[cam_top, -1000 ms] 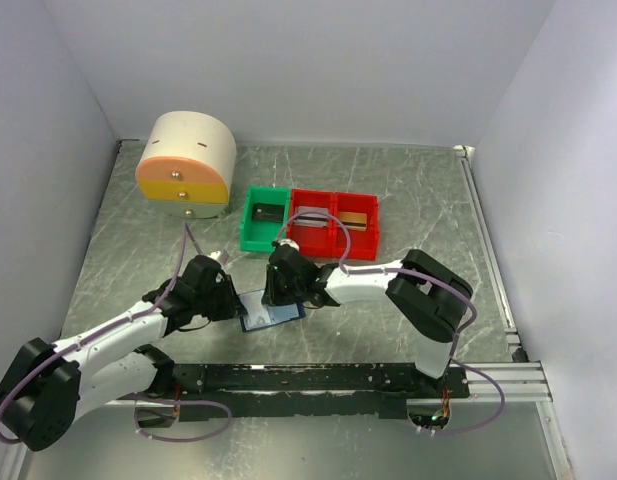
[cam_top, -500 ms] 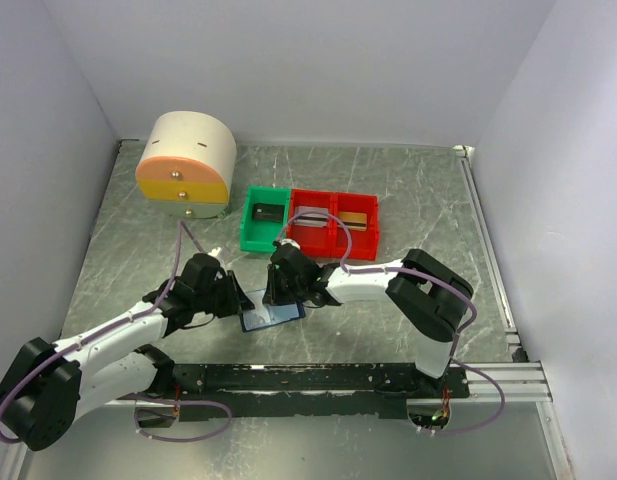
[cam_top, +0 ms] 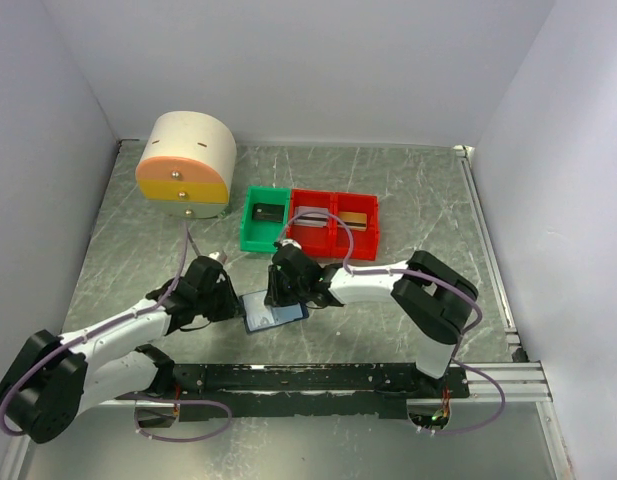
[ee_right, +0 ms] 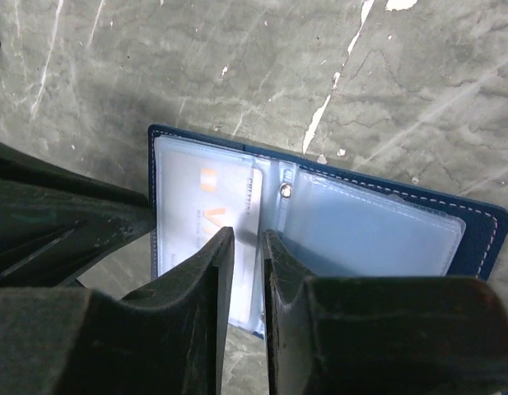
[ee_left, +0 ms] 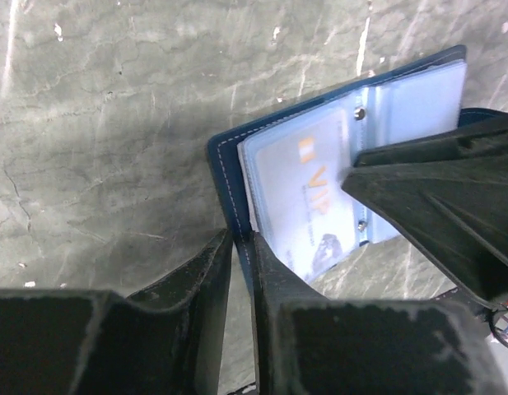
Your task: Take the credit cards out of the card holder
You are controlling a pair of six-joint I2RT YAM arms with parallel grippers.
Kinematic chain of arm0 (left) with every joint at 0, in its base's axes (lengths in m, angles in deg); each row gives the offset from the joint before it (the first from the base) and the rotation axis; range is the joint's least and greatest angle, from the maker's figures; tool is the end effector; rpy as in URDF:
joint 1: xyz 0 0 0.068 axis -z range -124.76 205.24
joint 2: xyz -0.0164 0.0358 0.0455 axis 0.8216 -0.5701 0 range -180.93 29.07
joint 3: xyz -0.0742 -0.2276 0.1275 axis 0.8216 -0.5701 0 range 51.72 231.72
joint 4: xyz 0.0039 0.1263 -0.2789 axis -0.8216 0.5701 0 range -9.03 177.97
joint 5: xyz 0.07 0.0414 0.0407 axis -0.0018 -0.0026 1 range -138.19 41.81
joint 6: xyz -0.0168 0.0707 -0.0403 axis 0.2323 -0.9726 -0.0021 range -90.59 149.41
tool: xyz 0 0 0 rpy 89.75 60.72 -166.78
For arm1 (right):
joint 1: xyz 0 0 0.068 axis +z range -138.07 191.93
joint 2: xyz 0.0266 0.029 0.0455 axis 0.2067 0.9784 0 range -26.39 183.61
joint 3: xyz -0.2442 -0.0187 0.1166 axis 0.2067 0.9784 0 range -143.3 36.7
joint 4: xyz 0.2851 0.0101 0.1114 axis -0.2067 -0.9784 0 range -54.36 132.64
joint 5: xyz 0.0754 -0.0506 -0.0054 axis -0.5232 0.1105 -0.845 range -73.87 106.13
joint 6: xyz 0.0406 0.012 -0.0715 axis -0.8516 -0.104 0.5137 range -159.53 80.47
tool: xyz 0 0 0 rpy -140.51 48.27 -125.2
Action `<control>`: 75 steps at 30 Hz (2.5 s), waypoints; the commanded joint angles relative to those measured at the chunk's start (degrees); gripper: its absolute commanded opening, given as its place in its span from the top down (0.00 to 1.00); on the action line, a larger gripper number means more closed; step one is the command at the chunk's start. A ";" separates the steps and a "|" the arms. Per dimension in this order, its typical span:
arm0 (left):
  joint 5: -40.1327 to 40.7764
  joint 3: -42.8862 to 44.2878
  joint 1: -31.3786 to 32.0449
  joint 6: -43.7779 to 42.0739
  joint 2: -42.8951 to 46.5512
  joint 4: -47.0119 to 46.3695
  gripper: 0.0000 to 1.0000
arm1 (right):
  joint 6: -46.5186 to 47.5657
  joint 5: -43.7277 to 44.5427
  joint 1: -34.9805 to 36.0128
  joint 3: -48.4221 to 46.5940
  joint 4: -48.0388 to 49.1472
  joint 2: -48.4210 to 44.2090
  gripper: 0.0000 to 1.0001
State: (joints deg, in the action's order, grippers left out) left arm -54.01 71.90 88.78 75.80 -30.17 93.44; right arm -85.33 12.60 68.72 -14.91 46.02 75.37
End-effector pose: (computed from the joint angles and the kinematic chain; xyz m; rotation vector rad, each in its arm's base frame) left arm 0.1974 -0.1396 0.0869 -0.2457 2.5949 -0.6855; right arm 0.2193 0.3431 0.0777 -0.2792 2.5716 0.8496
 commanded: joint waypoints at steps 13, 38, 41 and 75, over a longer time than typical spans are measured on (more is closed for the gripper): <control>-1.32 -0.24 0.39 -1.74 -2.51 -3.52 0.78 | 0.19 3.43 1.79 -3.57 -7.03 0.63 0.73; 1.30 2.79 0.56 -1.37 3.26 2.34 0.72 | -0.14 0.60 1.79 -4.13 -6.16 5.84 0.63; 0.33 2.02 0.56 -0.43 3.99 1.46 0.71 | -0.26 0.28 1.48 -3.50 -5.58 5.57 0.64; -0.64 -1.44 0.84 5.58 4.51 -1.87 0.66 | 0.50 -0.11 0.92 -2.81 -6.04 5.55 0.65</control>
State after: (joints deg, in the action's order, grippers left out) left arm -56.27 71.20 89.26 80.41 -27.63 90.90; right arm -85.71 12.16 69.58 -19.85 43.73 78.69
